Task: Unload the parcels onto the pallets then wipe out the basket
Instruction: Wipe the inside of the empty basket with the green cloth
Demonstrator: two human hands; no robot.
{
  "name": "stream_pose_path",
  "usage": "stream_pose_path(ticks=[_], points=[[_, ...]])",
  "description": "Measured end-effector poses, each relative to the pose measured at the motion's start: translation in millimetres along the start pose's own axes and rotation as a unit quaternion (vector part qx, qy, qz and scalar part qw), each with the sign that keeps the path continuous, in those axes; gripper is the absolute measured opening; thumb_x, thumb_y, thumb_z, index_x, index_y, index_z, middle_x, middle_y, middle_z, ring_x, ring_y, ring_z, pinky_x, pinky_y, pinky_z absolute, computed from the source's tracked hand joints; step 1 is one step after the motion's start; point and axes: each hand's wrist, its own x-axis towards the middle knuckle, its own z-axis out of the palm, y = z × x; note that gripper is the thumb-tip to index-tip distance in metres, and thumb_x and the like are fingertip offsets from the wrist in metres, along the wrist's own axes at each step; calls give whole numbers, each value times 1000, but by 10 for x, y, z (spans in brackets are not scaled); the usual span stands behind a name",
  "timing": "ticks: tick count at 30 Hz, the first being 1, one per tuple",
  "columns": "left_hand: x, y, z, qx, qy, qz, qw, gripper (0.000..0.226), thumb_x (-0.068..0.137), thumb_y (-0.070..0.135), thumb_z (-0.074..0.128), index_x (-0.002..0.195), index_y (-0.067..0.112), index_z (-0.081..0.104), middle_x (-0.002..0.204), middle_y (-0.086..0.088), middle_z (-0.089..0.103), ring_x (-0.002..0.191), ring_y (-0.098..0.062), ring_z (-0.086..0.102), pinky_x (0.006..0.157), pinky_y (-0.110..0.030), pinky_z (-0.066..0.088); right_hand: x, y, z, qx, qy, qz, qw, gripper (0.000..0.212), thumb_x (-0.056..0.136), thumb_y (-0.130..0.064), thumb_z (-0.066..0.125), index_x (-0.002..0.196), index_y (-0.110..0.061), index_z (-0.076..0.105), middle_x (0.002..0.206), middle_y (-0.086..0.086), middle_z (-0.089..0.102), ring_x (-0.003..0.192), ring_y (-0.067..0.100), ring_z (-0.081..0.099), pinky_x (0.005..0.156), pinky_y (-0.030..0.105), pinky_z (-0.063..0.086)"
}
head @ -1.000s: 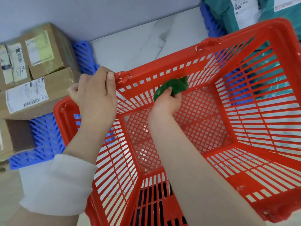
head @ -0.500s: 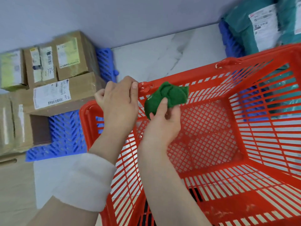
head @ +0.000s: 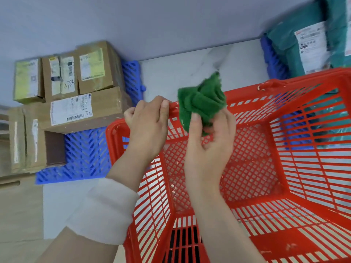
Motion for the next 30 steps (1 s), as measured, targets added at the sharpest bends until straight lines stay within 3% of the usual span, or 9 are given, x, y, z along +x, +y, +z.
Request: stream_pose_path(ticks=[1,3,7,13,19,21,24,26,30], points=[[11,-12,-34,-15,-19,-3,1000,26,99,26,28,75,27,40,65,10,40,83,-14,39,79,-28,16,63,-22,3,-34,-6,-33,999,31,85,-29,54,107,-10,67,114,9,59,101,21,52,91,23,40],[41,-70,-124,-7,-38,-6,999,27,99,22,29,75,24,43,71,4,49,86,-22,47,81,-29,20,196,-14,36,-135,-85,-100,982,31,86,-33,55,109,-14,68,118,9,59,106,27,49,96,31,37],[26,-261,-217,88,-30,-15,996,33,98,27,27,94,14,57,83,-8,58,94,-33,53,87,-39,26,306,37,187,-226,-181,-117,950,38,85,-43,50,102,-14,67,99,8,65,102,31,54,90,40,36],[-23,-304,-142,74,11,-6,997,31,98,29,26,88,16,53,76,2,43,77,-16,34,82,-36,22,593,-44,404,-340,-213,-126,907,45,90,-44,40,92,-5,63,95,12,66,102,31,49,83,37,27],[-58,-283,-128,68,29,-3,997,33,98,27,28,92,13,57,79,3,44,80,-13,33,84,-33,20,1122,-11,94,-331,-240,-17,912,54,97,-44,28,95,0,60,100,24,61,86,32,48,74,38,34],[-60,-286,-116,66,37,1,997,32,98,26,28,92,12,56,79,4,44,80,-12,33,84,-33,19,1094,25,-50,-274,-228,-73,931,50,96,-45,33,84,-5,61,88,23,59,85,33,47,74,40,31],[-69,-296,-94,62,37,5,997,32,98,27,27,91,14,55,81,5,44,83,-11,33,85,-33,17,730,44,16,-264,-278,-184,905,47,91,-47,40,105,-10,64,101,16,61,102,33,46,87,40,29],[-77,-298,-91,61,36,2,997,31,98,28,26,89,16,53,83,6,43,84,-11,32,86,-33,17,555,76,154,-321,-297,-203,876,44,92,-48,37,111,-13,56,106,7,58,101,26,48,87,35,27],[-65,-280,-96,59,28,-1,998,22,99,28,26,82,22,39,83,5,43,84,-12,32,85,-34,17,721,76,336,-353,-291,-195,867,45,94,-48,32,96,-11,57,91,7,63,81,26,52,77,38,33]])
